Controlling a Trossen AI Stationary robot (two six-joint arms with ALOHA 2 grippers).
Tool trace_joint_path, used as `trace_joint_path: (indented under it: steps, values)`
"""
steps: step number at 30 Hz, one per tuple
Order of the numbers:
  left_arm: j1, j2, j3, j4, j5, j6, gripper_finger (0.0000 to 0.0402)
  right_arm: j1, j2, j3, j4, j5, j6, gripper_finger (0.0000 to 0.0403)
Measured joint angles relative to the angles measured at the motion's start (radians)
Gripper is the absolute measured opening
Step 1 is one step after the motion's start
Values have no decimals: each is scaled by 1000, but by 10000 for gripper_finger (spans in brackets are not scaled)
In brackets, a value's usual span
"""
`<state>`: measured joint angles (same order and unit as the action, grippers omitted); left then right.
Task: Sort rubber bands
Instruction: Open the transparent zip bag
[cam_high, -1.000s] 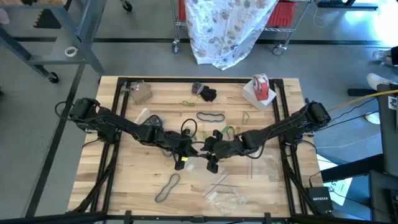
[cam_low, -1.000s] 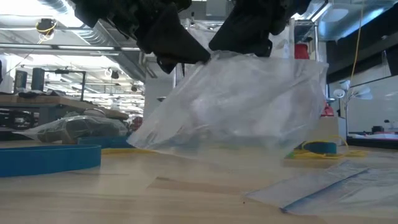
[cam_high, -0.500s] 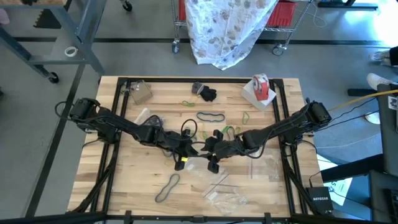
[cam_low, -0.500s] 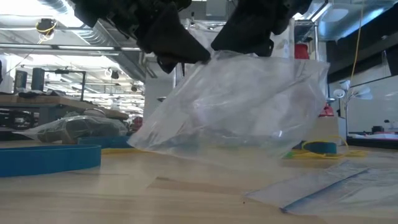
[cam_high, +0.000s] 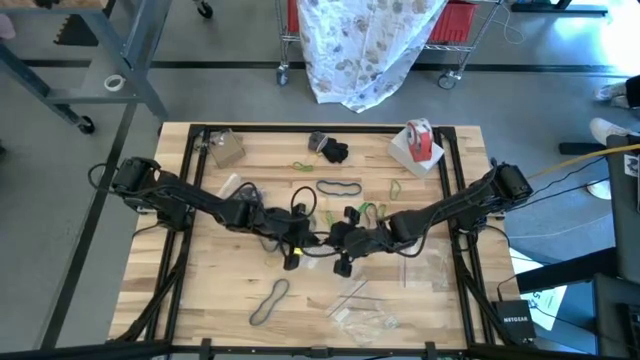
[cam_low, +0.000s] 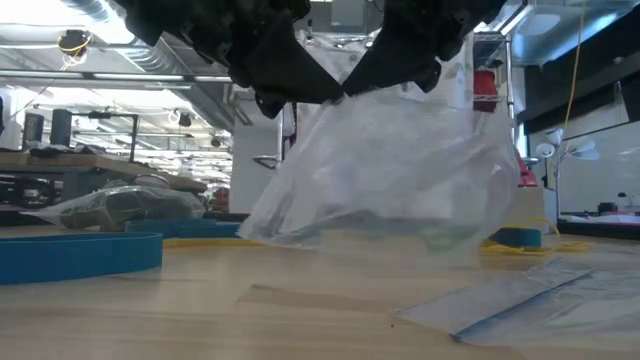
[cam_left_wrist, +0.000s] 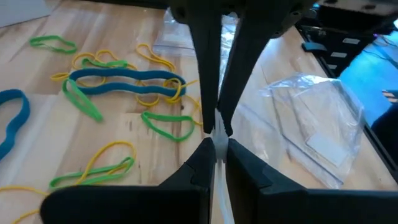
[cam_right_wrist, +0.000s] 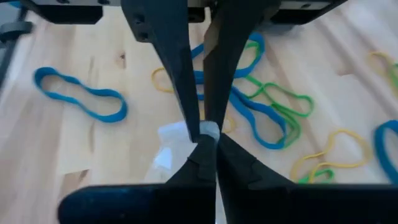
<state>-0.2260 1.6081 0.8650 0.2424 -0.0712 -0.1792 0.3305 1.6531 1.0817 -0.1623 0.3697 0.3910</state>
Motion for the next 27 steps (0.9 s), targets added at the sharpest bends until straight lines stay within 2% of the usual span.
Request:
trace_joint_path:
  steps: [13,22,27]
  values:
    - [-6,-2,-35,-16,23,-79,19,39,0,0,4,227,-24,0]
    - [-35,3,-80,-48,40,-128,19,40,-10,0,2,280,-29,0]
    - [-58,1,-109,-53,27,-153,19,40,-33,0,-34,273,-30,0]
